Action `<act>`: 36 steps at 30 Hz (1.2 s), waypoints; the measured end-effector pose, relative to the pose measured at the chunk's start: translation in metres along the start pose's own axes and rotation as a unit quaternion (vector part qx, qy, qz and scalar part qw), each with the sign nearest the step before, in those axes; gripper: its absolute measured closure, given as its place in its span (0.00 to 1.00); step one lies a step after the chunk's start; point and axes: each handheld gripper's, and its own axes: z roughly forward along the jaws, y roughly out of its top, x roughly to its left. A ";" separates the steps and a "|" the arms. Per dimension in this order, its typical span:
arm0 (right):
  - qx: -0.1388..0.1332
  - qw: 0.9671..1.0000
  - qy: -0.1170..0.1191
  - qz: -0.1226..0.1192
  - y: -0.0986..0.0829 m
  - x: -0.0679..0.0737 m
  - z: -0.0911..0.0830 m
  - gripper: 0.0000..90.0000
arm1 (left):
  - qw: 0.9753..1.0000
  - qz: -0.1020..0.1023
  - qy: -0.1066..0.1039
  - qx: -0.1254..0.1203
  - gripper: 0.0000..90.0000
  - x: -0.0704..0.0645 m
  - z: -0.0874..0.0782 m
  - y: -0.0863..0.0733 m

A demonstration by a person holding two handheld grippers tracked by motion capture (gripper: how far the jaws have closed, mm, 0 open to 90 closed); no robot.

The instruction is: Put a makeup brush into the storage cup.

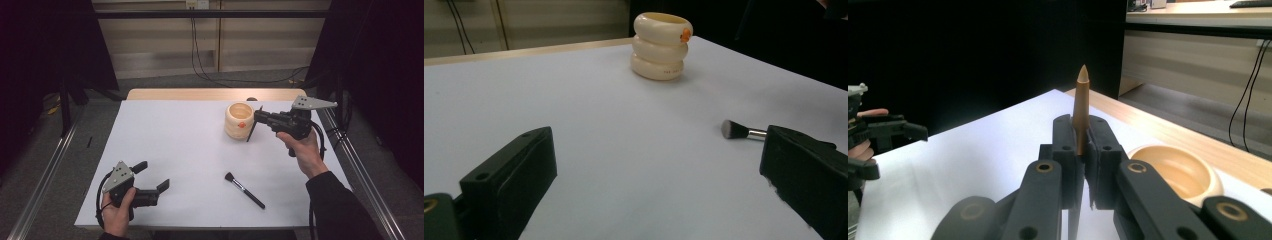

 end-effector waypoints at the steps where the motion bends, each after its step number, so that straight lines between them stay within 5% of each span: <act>1: -0.004 1.000 0.000 0.000 0.001 -0.002 0.001 0.94 | 1.000 0.003 0.001 0.001 0.02 0.000 0.000 0.000; 18: -0.009 0.999 -0.043 -0.011 0.042 -0.030 0.015 0.94 | 1.000 0.017 -0.005 0.008 0.02 -0.004 0.000 0.000; 26: 0.008 0.997 -0.075 -0.005 0.041 -0.047 0.028 0.94 | 1.000 0.018 -0.004 0.008 0.02 -0.004 -0.001 -0.001; 36: 0.025 0.996 -0.085 -0.005 0.039 -0.055 0.050 0.93 | 1.000 0.025 -0.015 0.011 0.03 -0.002 0.001 -0.001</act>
